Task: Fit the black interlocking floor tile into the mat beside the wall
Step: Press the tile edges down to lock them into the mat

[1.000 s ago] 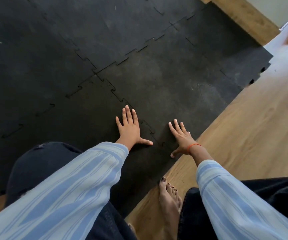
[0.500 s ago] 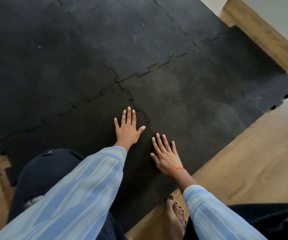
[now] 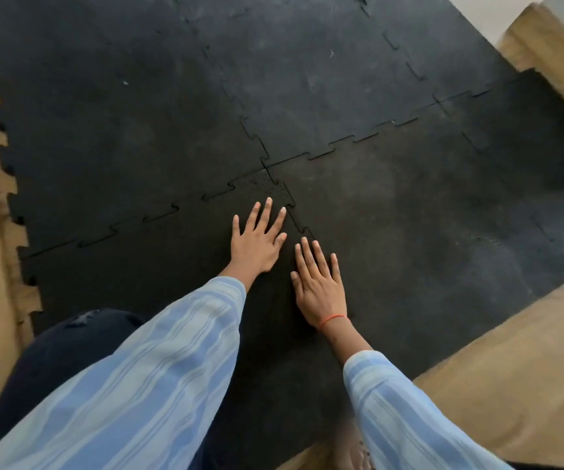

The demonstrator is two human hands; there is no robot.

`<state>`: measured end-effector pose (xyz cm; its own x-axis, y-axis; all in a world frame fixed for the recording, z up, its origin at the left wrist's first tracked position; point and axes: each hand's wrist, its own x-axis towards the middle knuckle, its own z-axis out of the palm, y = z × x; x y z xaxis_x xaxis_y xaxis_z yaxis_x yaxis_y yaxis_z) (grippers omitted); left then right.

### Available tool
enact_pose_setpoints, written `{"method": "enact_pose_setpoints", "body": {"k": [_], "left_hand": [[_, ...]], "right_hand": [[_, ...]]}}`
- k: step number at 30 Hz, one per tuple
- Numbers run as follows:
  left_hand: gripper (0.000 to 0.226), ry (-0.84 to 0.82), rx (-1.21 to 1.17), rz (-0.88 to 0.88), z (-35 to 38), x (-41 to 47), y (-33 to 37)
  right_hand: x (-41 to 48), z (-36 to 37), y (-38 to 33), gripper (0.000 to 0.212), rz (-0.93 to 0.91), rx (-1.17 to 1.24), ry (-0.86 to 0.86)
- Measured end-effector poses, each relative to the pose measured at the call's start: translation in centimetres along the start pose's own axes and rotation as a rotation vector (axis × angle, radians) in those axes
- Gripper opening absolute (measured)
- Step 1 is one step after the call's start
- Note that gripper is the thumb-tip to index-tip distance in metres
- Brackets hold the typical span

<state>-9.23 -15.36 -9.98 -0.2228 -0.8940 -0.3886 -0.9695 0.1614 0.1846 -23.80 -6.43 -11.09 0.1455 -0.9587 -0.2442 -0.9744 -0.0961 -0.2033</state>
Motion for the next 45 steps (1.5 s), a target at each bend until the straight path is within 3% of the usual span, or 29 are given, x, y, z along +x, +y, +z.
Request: {"method": "enact_pose_setpoints", "body": {"k": [8,11,16,21,26,29,32,34,38,42,45], "left_hand": [[0.055,0.082,0.023,0.033,0.4,0.3,-2.1],[0.055,0.182,-0.026,-0.106,0.5,0.2,-5.5],[0.055,0.285,-0.019,-0.11,1.5,0.1,-6.6],[0.058,0.231,-0.036,-0.108,0.8,-0.1,-6.6],[0.067,0.225,-0.098,-0.389,1.0,-3.5,-12.6],[0.067,0.157,-0.086,-0.36,1.1,-4.9,-14.0],[0.068,0.107,-0.102,-0.324,0.4,-4.5,-13.9],[0.071,0.126,-0.137,-0.418,0.5,-5.5,-15.0],[0.092,0.271,-0.266,-0.943,2.2,-10.3,-20.0],[0.103,0.179,-0.28,-0.981,1.6,-10.7,-22.4],[0.105,-0.022,-0.327,-0.984,-1.0,-10.7,-23.0]], "right_hand": [[2.5,-0.2,-0.3,0.056,0.006,0.001,-0.007],[7.2,-1.2,-1.3,0.057,-0.108,-0.014,0.013],[13.2,-1.2,-2.6,0.056,-0.199,-0.095,0.056],[16.2,-2.5,-3.5,0.055,-0.207,-0.112,-0.034],[17.2,-2.5,-7.1,0.057,-0.244,-0.121,-0.045],[17.0,-1.5,-8.0,0.056,-0.264,-0.123,-0.005],[17.3,-2.0,-9.3,0.059,-0.19,-0.111,-0.095],[17.0,-2.1,-11.5,0.061,-0.273,-0.109,-0.122],[14.2,0.3,-15.7,0.057,-0.594,-0.161,-0.113],[14.4,1.3,-16.6,0.056,-0.518,-0.191,-0.083],[14.8,-0.1,-18.0,0.057,-0.46,-0.183,-0.258]]}}
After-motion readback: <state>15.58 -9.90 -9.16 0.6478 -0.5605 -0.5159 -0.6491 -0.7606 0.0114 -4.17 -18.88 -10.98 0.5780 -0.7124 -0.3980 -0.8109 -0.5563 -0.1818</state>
